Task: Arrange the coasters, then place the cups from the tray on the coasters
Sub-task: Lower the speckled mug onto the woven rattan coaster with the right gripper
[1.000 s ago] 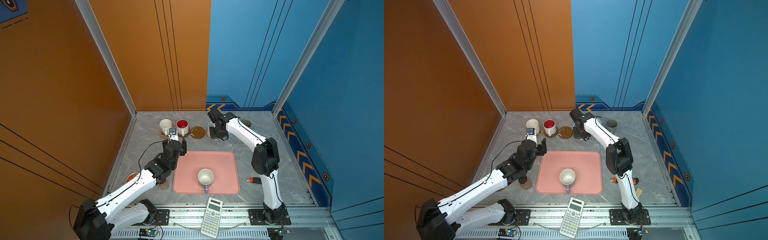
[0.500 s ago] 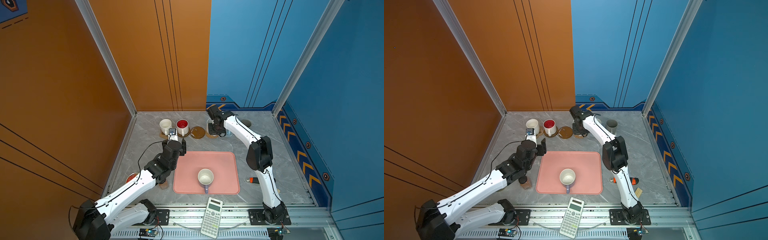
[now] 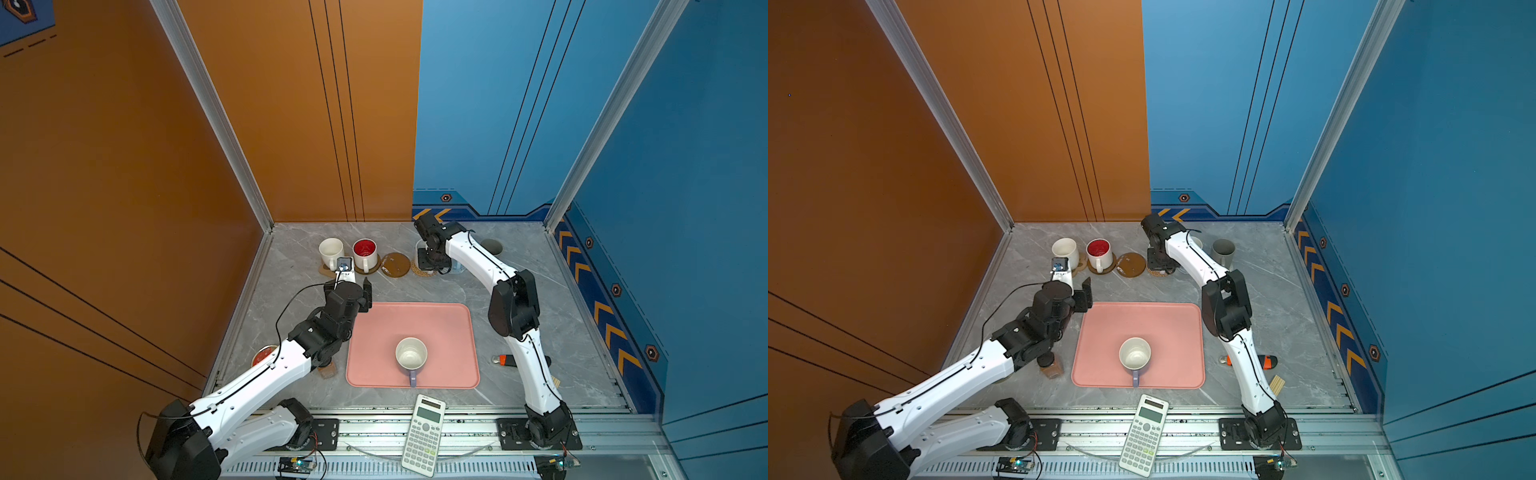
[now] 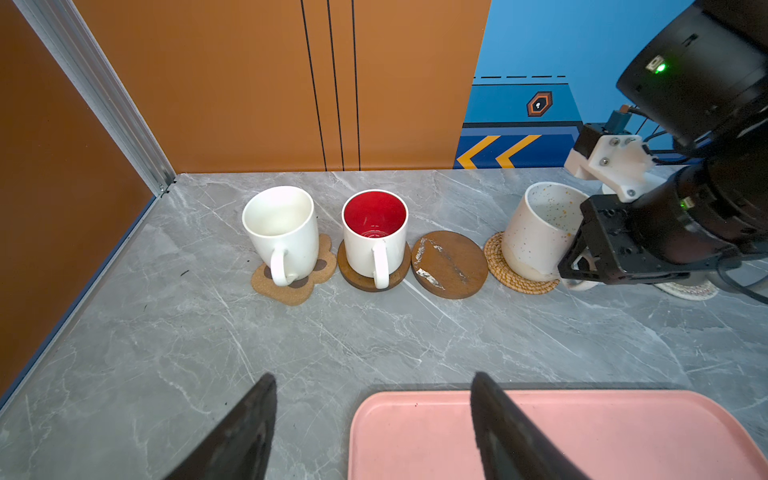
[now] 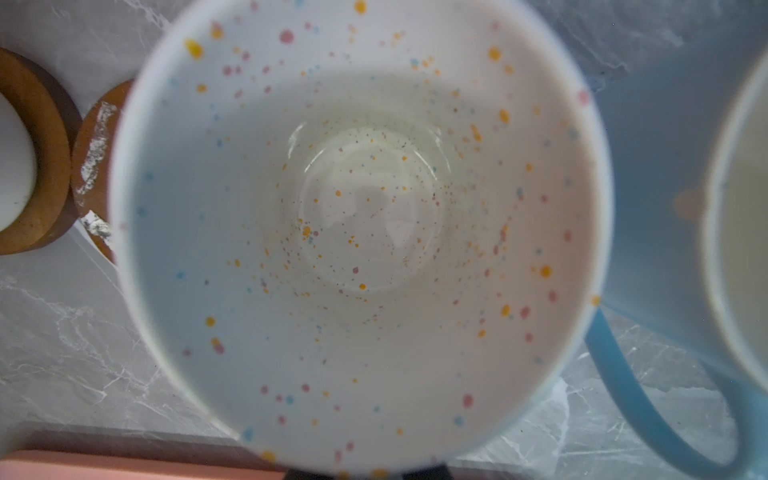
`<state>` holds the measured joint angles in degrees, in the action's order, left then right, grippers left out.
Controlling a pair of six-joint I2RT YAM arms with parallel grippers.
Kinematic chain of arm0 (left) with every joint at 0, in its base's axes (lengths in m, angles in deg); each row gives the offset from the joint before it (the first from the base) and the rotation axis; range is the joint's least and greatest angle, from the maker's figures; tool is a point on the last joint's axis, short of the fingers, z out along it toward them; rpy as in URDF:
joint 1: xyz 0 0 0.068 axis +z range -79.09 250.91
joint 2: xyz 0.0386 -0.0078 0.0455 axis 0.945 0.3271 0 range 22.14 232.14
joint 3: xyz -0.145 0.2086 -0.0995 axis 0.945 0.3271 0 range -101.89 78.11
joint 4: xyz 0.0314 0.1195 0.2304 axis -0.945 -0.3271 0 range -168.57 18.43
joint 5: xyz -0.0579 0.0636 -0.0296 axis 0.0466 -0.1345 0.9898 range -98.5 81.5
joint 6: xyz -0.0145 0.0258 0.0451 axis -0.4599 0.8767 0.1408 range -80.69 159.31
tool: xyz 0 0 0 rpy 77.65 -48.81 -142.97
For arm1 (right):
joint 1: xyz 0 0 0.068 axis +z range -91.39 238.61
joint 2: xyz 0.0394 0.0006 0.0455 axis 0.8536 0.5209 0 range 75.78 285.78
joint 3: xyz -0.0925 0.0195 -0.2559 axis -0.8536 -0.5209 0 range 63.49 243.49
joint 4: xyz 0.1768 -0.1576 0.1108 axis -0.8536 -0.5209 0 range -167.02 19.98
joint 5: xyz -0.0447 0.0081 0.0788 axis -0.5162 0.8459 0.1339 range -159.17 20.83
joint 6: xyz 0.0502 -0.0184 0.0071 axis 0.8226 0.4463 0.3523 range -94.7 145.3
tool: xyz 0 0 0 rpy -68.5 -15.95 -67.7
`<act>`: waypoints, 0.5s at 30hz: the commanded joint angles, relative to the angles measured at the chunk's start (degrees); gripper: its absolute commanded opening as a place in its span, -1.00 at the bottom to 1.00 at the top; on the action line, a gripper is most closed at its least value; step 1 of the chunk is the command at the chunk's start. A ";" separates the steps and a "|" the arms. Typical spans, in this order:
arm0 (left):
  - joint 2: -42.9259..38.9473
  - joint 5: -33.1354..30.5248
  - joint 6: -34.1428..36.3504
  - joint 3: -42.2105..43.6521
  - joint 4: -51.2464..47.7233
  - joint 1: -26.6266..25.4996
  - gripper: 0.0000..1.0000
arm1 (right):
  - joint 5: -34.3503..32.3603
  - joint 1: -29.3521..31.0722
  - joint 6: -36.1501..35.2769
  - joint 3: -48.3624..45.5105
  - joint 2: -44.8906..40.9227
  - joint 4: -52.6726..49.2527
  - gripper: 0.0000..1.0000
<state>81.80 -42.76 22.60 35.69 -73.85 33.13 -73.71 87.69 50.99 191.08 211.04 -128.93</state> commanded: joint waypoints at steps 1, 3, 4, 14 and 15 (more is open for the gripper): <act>-0.60 0.37 0.32 0.68 0.48 0.68 0.49 | -1.97 -0.34 0.32 3.93 -0.46 1.26 -1.00; -0.68 0.15 0.36 0.71 0.34 0.68 0.49 | -1.85 -0.36 0.32 4.15 -0.11 1.25 -1.00; -0.73 0.08 0.36 0.76 0.20 0.61 0.49 | -1.80 -0.43 0.32 4.16 0.00 1.26 -1.00; -1.21 -0.04 0.34 0.96 0.13 0.80 0.49 | -1.18 -0.29 0.32 4.16 1.00 1.15 -1.00; -1.26 -0.03 0.28 1.04 0.12 0.84 0.49 | -1.18 -0.25 0.33 4.15 1.07 1.17 -1.00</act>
<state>81.76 -42.76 22.60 35.74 -73.85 33.17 -73.69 87.51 50.99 192.46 212.00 -129.15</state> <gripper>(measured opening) 0.743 0.145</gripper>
